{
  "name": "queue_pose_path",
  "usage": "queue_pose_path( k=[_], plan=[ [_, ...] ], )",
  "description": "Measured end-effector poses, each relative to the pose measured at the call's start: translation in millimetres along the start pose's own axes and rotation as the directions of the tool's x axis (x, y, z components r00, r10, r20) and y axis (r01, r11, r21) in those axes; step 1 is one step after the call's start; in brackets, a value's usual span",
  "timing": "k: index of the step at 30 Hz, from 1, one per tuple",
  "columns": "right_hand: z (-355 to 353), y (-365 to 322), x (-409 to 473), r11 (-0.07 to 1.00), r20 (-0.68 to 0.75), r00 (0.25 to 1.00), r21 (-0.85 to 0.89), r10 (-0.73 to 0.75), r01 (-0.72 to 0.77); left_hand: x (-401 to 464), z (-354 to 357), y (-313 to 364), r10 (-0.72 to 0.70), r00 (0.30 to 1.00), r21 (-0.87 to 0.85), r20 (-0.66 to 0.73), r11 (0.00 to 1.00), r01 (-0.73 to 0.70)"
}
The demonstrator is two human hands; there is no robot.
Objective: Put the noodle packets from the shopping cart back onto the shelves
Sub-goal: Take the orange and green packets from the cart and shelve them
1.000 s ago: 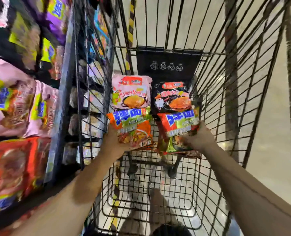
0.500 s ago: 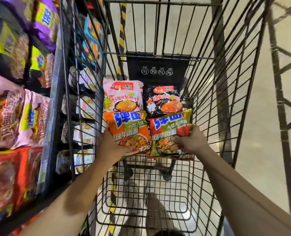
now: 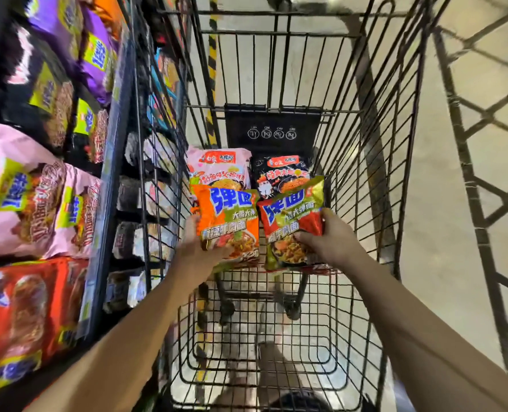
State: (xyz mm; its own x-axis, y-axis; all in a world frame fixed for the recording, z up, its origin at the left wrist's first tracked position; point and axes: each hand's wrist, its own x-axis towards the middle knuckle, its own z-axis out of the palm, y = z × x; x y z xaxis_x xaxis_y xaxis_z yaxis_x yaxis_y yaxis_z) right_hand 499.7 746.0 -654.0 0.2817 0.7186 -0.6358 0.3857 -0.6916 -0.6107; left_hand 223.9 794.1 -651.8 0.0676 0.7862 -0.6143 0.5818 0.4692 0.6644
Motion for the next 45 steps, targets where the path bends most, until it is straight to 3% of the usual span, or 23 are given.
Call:
queue_pose_path(
  k=[4, 7, 11, 19, 27, 36, 45],
  plan=[
    [-30, -27, -37, 0.995, -0.049, 0.995, 0.047, -0.088, 0.09, -27, -30, 27, 0.052, 0.997, -0.178, 0.051, 0.983, -0.042],
    [-57, -56, -76, 0.979, -0.099, 0.981, 0.1, -0.166, 0.176, -62, -54, 54, 0.225, 0.974, -0.098, -0.003, 0.97, -0.224],
    [-89, -94, -133, 0.945, -0.18, 0.951, 0.165, -0.252, 0.282, -103, -83, 94, 0.338, 0.938, -0.142, -0.075, 0.927, -0.346],
    [-153, -157, -253, 0.866, -0.314, 0.873, 0.222, -0.372, 0.449, -182, -148, 168, 0.48, 0.872, -0.215, -0.093, 0.846, -0.489],
    [-207, -190, -339, 0.791, -0.38, 0.792, 0.206, -0.477, 0.576, -267, -175, 238, 0.669, 0.735, -0.165, -0.113, 0.716, -0.678],
    [-270, -204, -399, 0.659, -0.347, 0.689, 0.22, -0.636, 0.719, -352, -179, 280, 0.704, 0.666, -0.197, -0.247, 0.637, -0.746],
    [-295, -210, -440, 0.568, -0.213, 0.615, 0.244, -0.759, 0.786, -468, -149, 268, 0.638, 0.617, -0.077, -0.461, 0.664, -0.744]
  ],
)
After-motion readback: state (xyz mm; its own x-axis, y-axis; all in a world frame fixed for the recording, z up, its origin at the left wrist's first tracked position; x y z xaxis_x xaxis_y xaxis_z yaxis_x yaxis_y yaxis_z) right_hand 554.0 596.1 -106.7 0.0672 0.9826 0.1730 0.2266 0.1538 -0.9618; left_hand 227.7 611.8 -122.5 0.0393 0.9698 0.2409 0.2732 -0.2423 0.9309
